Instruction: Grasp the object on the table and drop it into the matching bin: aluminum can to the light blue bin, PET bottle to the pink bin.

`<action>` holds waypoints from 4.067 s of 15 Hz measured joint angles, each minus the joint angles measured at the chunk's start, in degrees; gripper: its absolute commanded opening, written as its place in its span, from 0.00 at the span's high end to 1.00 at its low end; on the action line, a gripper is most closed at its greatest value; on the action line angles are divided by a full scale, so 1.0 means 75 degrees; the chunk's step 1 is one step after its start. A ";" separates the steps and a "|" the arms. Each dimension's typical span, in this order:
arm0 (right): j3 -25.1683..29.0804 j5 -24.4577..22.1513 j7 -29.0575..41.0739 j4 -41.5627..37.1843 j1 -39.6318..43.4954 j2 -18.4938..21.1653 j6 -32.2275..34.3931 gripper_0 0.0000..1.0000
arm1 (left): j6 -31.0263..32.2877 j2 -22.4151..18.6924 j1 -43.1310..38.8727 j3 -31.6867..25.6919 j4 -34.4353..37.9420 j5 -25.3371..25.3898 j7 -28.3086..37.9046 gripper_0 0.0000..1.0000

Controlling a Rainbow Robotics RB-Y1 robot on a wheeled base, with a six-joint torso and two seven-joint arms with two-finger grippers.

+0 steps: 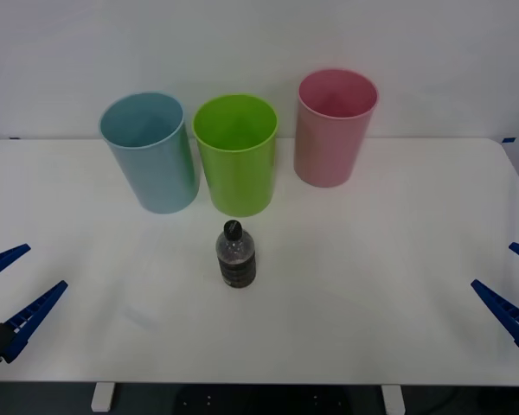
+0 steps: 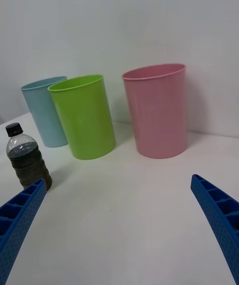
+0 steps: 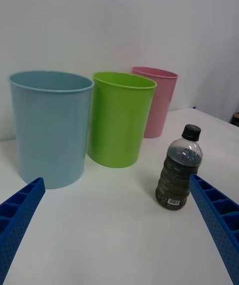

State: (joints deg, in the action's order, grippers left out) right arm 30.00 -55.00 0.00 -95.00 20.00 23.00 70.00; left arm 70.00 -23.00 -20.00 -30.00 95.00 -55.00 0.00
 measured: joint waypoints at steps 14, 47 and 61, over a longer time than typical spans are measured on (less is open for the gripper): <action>-0.0737 -0.0106 -0.0195 -0.0034 -0.0168 0.0072 -0.0294 0.00 | 0.0000 0.0000 0.0000 0.0000 0.0001 0.0000 0.0000 0.00; -0.5584 -0.1001 -0.2199 0.1968 -0.3140 0.0122 -0.2746 0.00 | 0.0000 0.0000 0.0000 0.0000 0.0000 0.0000 0.0000 0.00; -0.7050 -0.1029 -0.2293 0.2139 -0.3979 -0.0217 -0.3962 0.00 | 0.0000 0.0000 0.0000 0.0000 0.0000 0.0000 0.0000 0.00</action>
State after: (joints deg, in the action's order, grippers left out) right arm -22.87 -62.72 -17.19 -78.96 -9.84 21.37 40.29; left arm 70.00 -23.00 -20.00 -30.00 95.00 -55.00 0.00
